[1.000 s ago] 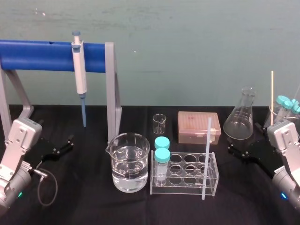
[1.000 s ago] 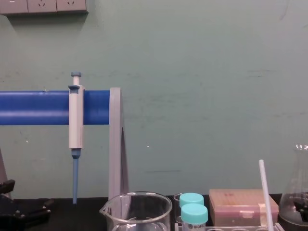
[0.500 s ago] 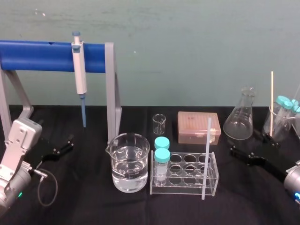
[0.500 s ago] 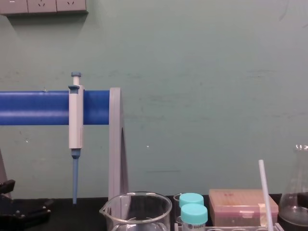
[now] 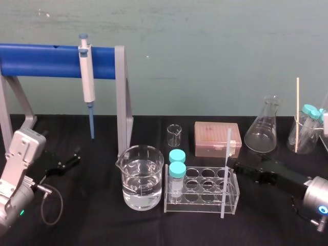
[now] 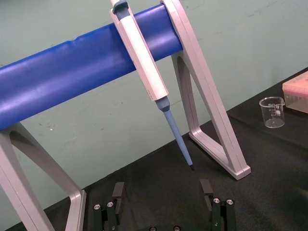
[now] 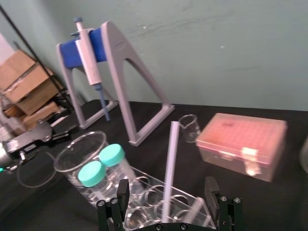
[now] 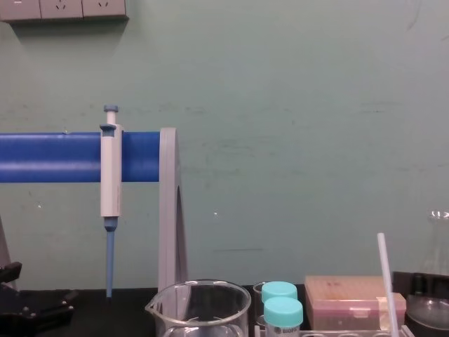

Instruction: Pick up the stirring rod with one hand, then place it down.

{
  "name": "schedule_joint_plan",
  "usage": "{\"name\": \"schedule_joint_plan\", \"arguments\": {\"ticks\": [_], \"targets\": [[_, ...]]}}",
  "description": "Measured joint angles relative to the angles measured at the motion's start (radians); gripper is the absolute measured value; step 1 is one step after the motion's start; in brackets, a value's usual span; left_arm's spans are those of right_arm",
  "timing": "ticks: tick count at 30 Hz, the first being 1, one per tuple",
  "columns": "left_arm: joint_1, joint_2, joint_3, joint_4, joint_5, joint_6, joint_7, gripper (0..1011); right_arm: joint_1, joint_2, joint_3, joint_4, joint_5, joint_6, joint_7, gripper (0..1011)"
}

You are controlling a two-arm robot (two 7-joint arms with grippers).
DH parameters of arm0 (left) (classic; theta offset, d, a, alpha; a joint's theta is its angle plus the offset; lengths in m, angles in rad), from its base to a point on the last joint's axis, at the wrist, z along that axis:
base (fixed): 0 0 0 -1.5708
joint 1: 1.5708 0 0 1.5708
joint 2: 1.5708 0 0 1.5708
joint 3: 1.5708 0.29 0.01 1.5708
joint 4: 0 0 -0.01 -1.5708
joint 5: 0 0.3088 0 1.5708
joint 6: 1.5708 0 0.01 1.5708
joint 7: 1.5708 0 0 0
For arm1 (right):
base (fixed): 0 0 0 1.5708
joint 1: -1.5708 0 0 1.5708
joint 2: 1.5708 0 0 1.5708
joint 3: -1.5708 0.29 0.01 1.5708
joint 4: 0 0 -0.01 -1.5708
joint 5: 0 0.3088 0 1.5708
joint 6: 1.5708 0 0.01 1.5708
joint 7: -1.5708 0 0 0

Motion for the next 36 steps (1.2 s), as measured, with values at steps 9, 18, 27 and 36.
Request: {"name": "schedule_joint_plan", "arguments": {"ticks": [9,18,27,36], "targets": [[0.0,0.0,0.0,0.0,0.0,0.0,0.0,1000,0.081,-0.033,-0.072,0.058,-0.002,0.004,0.018,1003],[0.0,0.0,0.0,0.0,0.0,0.0,0.0,1000,0.116,-0.051,-0.097,0.089,0.002,-0.02,0.001,1003],[0.0,0.0,0.0,0.0,0.0,0.0,0.0,1000,0.142,-0.061,-0.12,0.116,0.004,-0.034,-0.01,1003],[0.0,0.0,0.0,0.0,0.0,0.0,0.0,1000,0.143,-0.061,-0.123,0.116,0.004,-0.034,-0.014,1003]]}}
